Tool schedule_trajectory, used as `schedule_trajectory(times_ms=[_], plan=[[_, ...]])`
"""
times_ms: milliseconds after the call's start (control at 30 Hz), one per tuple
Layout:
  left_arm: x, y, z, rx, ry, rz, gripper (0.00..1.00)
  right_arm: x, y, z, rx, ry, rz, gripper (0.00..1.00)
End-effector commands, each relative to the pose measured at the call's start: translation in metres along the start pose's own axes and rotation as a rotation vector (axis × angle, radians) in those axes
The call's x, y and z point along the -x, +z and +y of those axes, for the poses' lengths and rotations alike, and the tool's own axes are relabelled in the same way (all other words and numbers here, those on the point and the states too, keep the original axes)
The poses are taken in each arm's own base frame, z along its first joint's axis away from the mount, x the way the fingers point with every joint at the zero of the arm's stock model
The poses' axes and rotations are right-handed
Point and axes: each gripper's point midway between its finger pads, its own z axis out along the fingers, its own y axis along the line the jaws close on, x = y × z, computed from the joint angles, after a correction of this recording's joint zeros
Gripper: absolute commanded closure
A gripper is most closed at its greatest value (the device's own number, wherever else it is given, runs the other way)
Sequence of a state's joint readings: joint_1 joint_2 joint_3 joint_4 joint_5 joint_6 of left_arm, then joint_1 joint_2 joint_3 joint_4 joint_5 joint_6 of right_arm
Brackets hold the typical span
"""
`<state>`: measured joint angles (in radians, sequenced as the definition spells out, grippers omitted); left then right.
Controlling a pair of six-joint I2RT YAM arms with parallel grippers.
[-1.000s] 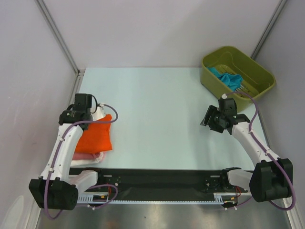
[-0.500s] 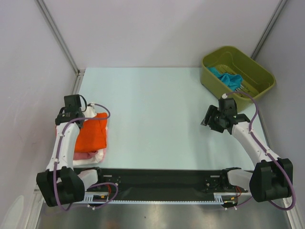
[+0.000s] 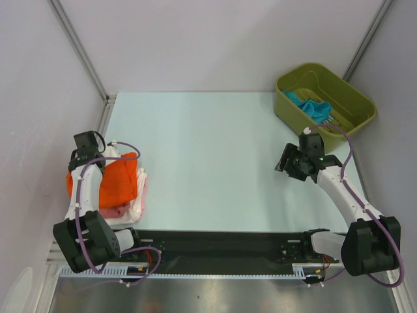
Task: Fold and stack the t-shirts
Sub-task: Neatly place the folded tshirt to the corner
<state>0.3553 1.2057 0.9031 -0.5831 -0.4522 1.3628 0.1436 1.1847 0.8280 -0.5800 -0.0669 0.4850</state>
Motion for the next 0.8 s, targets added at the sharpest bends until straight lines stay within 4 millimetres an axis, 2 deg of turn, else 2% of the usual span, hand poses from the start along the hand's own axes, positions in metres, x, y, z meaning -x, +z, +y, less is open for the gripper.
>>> schedule_trajectory(times_ms=[0, 33, 67, 100, 133, 167, 200, 233, 333, 400, 433, 467, 533, 600, 633, 700, 767], plan=[[0.001, 0.007, 0.011, 0.05, -0.01, -0.015, 1.0, 0.014, -0.008, 0.004, 0.002, -0.017, -0.039, 0.35], [0.003, 0.012, 0.013, 0.063, -0.02, -0.015, 0.99, 0.014, -0.007, 0.004, 0.002, -0.017, -0.037, 0.34], [0.004, 0.014, 0.015, 0.075, -0.028, -0.015, 0.9, 0.015, -0.008, 0.005, 0.003, -0.016, -0.04, 0.34], [0.004, 0.017, 0.017, 0.089, -0.037, -0.011, 0.75, 0.016, -0.008, 0.005, 0.006, -0.016, -0.039, 0.35], [0.006, 0.02, 0.026, 0.128, -0.057, -0.007, 0.46, 0.016, -0.008, 0.005, 0.005, -0.019, -0.037, 0.34], [0.006, 0.021, 0.032, 0.148, -0.082, -0.006, 0.37, 0.015, -0.009, 0.005, 0.006, -0.019, -0.037, 0.34], [0.009, 0.021, 0.037, 0.163, -0.101, -0.012, 0.32, 0.015, -0.009, 0.006, 0.006, -0.022, -0.035, 0.34], [0.012, 0.019, 0.054, 0.197, -0.138, -0.021, 0.26, 0.015, -0.009, 0.005, 0.004, -0.022, -0.036, 0.34], [0.025, 0.007, 0.079, 0.205, -0.328, -0.08, 0.23, 0.013, -0.009, 0.003, -0.001, -0.022, -0.032, 0.34], [0.05, -0.002, 0.081, 0.13, -0.393, -0.204, 0.24, 0.013, -0.01, 0.003, 0.0, -0.021, -0.038, 0.34], [0.059, -0.014, 0.073, 0.026, -0.397, -0.247, 0.28, 0.012, -0.01, 0.002, 0.0, -0.019, -0.04, 0.34], [0.087, -0.024, 0.06, -0.092, -0.453, -0.379, 0.33, 0.009, -0.009, 0.001, -0.003, -0.016, -0.035, 0.34], [0.113, -0.043, 0.034, -0.275, -0.508, -0.432, 0.45, 0.008, -0.007, 0.0, -0.001, -0.013, -0.039, 0.34], [0.145, -0.061, 0.009, -0.421, -0.516, -0.508, 0.46, 0.003, -0.003, -0.003, 0.0, -0.005, -0.03, 0.34], [0.152, -0.063, -0.007, -0.495, -0.524, -0.503, 0.44, 0.001, -0.002, -0.003, -0.001, -0.003, -0.025, 0.34], [0.17, -0.07, -0.026, -0.58, -0.56, -0.513, 0.4, -0.003, 0.0, -0.005, -0.002, -0.007, -0.019, 0.34], [0.175, -0.063, -0.037, -0.602, -0.595, -0.474, 0.39, -0.004, 0.002, -0.007, -0.009, -0.012, -0.015, 0.34]])
